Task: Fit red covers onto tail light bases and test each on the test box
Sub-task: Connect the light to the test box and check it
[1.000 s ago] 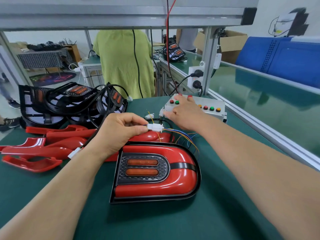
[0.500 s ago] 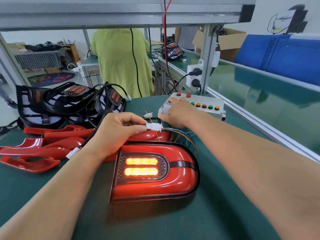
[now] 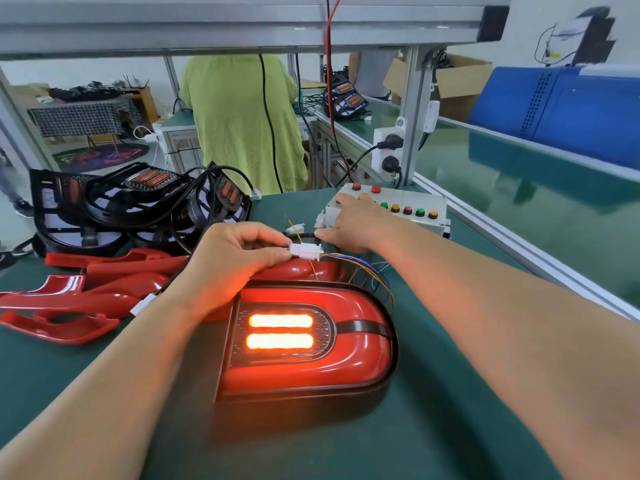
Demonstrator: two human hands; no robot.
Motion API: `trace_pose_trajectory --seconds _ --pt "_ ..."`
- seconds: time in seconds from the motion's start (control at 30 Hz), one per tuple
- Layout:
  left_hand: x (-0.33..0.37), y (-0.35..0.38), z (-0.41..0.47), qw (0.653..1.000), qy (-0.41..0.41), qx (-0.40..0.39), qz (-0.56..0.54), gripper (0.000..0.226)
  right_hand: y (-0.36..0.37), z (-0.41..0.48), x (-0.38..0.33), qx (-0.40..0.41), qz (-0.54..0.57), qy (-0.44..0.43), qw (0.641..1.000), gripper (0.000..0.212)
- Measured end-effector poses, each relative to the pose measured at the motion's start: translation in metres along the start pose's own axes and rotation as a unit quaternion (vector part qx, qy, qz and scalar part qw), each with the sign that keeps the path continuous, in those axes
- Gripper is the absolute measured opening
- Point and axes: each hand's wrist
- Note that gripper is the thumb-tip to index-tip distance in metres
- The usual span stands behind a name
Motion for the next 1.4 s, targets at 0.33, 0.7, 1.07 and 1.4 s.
trace_pose_trajectory --seconds 0.33,0.7,1.07,1.4 --pt "-0.003 0.000 0.001 1.000 0.006 0.005 -0.014 0.018 -0.006 -0.011 -0.002 -0.015 0.004 0.012 1.000 0.070" --pt "-0.005 0.000 0.002 1.000 0.011 0.007 -0.028 0.020 0.011 -0.034 0.012 0.083 0.102 0.112 0.985 0.077" --pt "-0.004 0.000 0.002 1.000 0.012 0.003 -0.025 0.020 0.018 -0.034 0.027 0.054 0.103 0.177 0.977 0.072" --pt "-0.003 0.000 0.000 1.000 0.010 0.002 -0.019 0.018 0.014 -0.028 0.028 0.048 0.073 0.164 0.983 0.074"
Point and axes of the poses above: each hand's wrist, its own z-axis towards the middle knuckle, its own y-axis out of the palm, x = y × z, and after that the axes turned 13 degrees about y, right-handed
